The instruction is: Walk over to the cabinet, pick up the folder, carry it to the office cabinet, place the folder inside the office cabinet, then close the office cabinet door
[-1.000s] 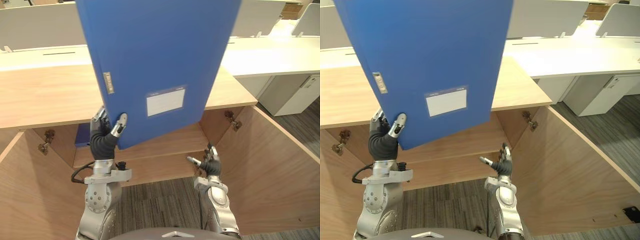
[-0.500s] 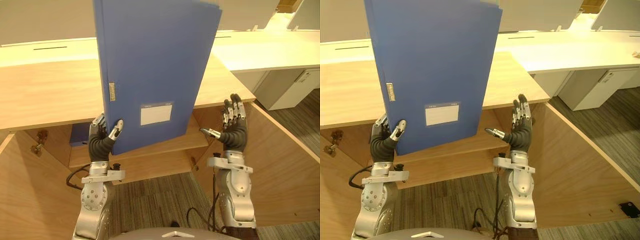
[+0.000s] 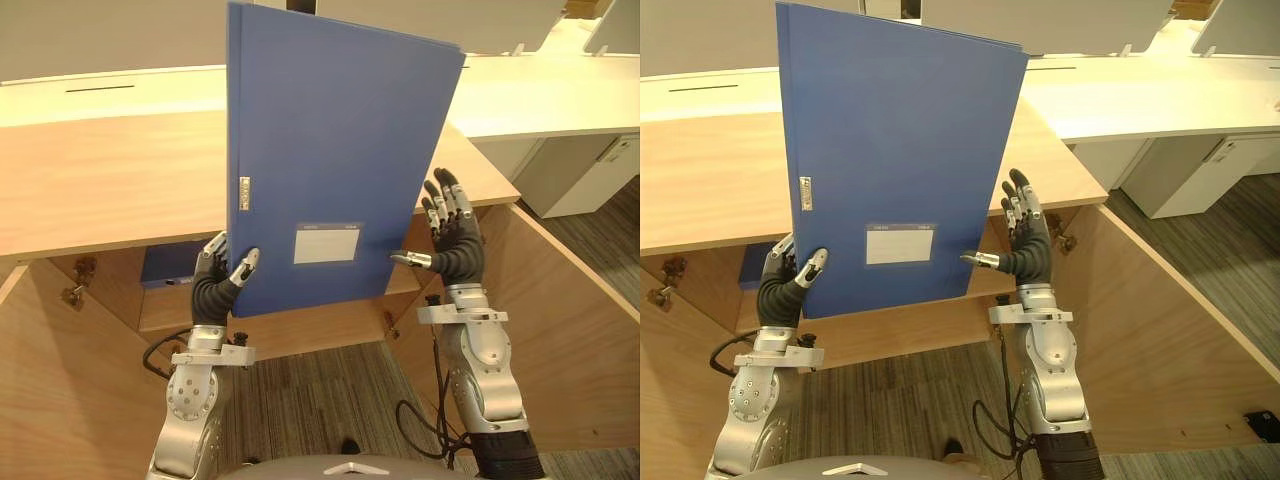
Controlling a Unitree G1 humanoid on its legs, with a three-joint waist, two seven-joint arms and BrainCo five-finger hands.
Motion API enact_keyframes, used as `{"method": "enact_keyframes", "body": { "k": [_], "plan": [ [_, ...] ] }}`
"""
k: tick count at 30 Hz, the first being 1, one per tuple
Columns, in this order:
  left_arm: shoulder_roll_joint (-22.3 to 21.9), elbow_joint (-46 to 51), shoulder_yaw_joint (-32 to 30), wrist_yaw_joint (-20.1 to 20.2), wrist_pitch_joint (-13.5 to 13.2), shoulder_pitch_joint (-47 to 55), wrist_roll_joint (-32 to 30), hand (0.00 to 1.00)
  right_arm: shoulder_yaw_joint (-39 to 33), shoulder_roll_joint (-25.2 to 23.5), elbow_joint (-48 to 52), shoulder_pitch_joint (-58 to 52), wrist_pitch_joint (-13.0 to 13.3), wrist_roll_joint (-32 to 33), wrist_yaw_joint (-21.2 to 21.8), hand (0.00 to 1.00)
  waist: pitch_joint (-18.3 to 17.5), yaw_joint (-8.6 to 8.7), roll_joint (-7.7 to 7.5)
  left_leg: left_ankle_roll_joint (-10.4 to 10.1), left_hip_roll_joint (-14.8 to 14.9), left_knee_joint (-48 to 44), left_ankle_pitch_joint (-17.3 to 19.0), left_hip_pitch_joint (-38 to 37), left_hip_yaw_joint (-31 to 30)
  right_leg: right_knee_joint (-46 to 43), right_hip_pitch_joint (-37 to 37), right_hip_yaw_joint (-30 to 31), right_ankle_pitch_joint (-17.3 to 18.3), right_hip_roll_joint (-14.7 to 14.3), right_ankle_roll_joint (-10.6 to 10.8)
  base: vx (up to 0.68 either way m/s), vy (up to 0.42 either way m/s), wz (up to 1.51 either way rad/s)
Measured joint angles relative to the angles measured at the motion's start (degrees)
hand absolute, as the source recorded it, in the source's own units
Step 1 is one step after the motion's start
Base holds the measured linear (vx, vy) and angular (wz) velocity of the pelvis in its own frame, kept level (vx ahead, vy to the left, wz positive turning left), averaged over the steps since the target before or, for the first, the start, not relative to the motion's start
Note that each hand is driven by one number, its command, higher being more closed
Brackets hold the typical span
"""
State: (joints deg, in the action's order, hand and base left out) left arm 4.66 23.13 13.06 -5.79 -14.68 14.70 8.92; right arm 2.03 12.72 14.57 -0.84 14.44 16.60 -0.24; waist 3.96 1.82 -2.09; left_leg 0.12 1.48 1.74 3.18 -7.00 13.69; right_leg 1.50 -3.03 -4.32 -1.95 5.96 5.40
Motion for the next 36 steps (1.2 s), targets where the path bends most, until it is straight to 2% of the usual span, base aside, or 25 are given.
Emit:
{"method": "enact_keyframes", "body": {
  "k": [10, 11, 14, 18, 21, 30, 31, 36],
  "plan": [
    [0.1, 0.0, 1.2, 1.8, 0.0, -1.6, 2.2, 1.0, 1.8, 0.1, -6.0, 2.4, -0.9, 12.1, 4.3, 0.0, 0.0, -0.27, 0.06, 0.1, 0.0, -0.7, 0.0, 0.8, -1.3, -0.2, 0.0, -1.2, 0.0, 0.2, 0.0, -0.02, -0.013, 0.07],
    [0.1, 0.0, 1.1, 2.3, 0.0, -1.7, 2.2, 1.0, 2.3, 0.2, -7.6, 3.2, -1.3, 14.0, 5.4, 1.0, 0.0, -0.23, 0.07, 0.1, -0.1, -0.7, -0.1, 0.9, -1.3, -0.2, 0.0, -1.2, 0.0, 0.3, 0.0, -0.05, -0.007, 0.0],
    [0.4, 0.0, 1.3, 2.6, 0.0, -1.7, 2.2, 1.0, 2.5, 0.8, -9.1, 3.9, -2.3, 15.6, 7.5, 1.0, 0.0, -0.34, 0.08, 0.1, -0.2, -0.7, -0.1, 0.9, -1.4, -0.2, 0.0, -1.2, -0.1, 0.4, 0.1, -0.02, -0.002, 0.0],
    [1.5, -0.1, 1.4, 2.8, 0.0, -1.7, 2.2, 1.0, 5.0, 6.2, -9.2, 4.6, -3.3, 15.7, 10.2, 1.0, -0.1, -0.44, 0.11, 0.5, -0.5, -0.7, -0.3, 1.1, -1.4, -0.2, 0.5, -1.0, -0.7, 0.7, 0.4, -0.01, 0.002, 0.0],
    [2.4, -0.2, 1.6, 2.8, 0.0, -1.7, 2.2, 1.0, 6.2, 8.1, -9.2, 5.0, -3.5, 15.6, 11.5, 1.0, -0.1, -0.48, 0.07, 0.7, -0.7, -0.7, -0.4, 1.2, -1.3, -0.2, 0.7, -1.0, -1.0, 0.9, 0.3, -0.05, 0.004, 0.0],
    [3.3, -1.7, 1.7, 2.8, -0.2, -1.7, 2.1, 1.0, 6.8, 7.6, -9.0, 5.0, -3.7, 14.4, 12.0, 1.0, -0.5, -0.6, 0.26, 0.9, -1.2, 0.7, -1.6, 1.7, -1.3, -0.2, 1.5, -0.9, -1.2, 1.3, 0.4, -0.06, -0.008, 0.01],
    [3.3, -1.7, 1.5, 2.7, -0.2, -1.7, 2.0, 0.0, 6.7, 7.1, -9.0, 5.0, -3.7, 13.8, 11.8, 1.0, -0.8, -0.65, 0.36, 0.9, -1.2, 0.8, -1.8, 1.7, -1.3, -0.2, 1.8, -0.9, -1.2, 1.3, 0.5, 0.0, 0.0, 0.0],
    [3.3, -1.9, 0.1, 2.2, -0.2, -1.6, -0.8, 0.0, 5.9, 3.8, -8.6, 5.0, -3.7, 9.9, 11.1, 1.0, -1.0, -0.86, 0.42, 0.9, -1.3, 0.7, -1.9, 1.7, -1.3, -0.2, 1.8, -0.9, -1.3, 1.3, 0.4, -0.02, -0.01, 0.0]
  ]
}}
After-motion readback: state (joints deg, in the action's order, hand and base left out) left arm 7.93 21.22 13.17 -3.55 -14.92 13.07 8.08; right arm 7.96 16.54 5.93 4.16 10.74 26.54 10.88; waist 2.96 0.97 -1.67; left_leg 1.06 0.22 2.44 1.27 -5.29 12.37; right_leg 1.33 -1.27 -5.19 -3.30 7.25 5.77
